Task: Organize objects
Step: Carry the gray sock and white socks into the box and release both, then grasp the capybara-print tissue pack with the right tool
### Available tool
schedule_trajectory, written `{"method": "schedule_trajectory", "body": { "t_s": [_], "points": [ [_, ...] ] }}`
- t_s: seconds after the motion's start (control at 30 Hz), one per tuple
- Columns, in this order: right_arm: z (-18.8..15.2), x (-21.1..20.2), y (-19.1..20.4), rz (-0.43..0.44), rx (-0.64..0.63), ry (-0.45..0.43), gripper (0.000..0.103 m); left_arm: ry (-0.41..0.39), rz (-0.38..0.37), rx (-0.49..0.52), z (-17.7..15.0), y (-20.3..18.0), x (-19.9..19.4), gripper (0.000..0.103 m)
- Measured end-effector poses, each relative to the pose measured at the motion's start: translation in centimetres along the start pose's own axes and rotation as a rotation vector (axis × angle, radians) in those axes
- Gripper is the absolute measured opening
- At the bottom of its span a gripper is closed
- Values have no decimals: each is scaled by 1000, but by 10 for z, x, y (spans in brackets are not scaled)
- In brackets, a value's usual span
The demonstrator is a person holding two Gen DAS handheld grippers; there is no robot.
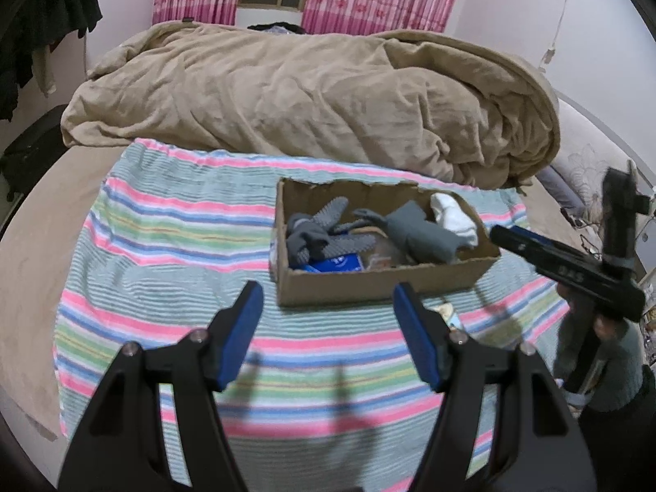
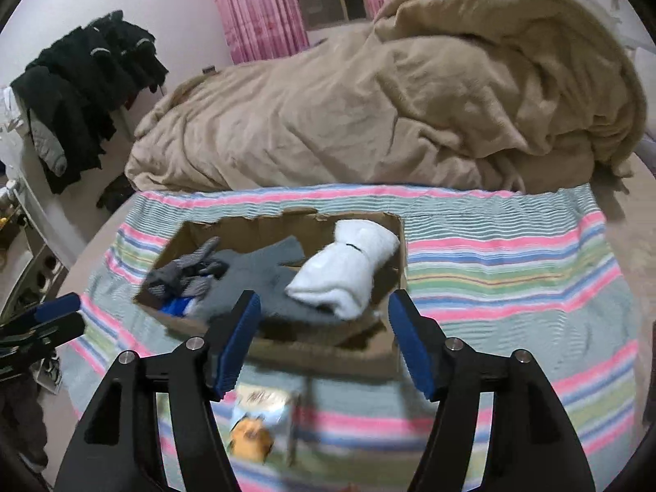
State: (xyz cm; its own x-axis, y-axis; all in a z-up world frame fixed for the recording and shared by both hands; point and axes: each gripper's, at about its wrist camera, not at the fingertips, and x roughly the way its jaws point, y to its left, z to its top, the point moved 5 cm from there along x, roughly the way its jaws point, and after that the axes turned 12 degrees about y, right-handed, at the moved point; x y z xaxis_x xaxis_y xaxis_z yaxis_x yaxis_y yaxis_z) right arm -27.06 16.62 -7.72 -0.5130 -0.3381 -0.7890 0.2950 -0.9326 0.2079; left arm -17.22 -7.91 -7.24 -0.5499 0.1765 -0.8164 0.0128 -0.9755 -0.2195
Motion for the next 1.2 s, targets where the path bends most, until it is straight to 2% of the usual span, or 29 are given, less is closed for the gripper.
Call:
{"method": "schedule_trajectory", "body": {
  "t_s": [0.27,0.47,0.53,0.63,0.9,1.2],
  "points": [
    [-24,-57,25,15,-25,-60,72,-14,7,17,-26,-8,-27,67],
    [-47,-73,39,19,-50,-62,75,-7,22,47,-45,-16,-34,68],
    [-54,-69,42,29,-57,-45,75,5,25,47,-52,-17,-31,70],
    [-67,-56,45,25,-72,3,75,24,28,38,-62,-15,-24,79],
    [-89,-10,50,14,-94,107,74,80,28,18,-78,-8,-1,79],
    [-95,32,52,6,-87,180,74,134,31,-9,-85,4,28,79]
  ]
}}
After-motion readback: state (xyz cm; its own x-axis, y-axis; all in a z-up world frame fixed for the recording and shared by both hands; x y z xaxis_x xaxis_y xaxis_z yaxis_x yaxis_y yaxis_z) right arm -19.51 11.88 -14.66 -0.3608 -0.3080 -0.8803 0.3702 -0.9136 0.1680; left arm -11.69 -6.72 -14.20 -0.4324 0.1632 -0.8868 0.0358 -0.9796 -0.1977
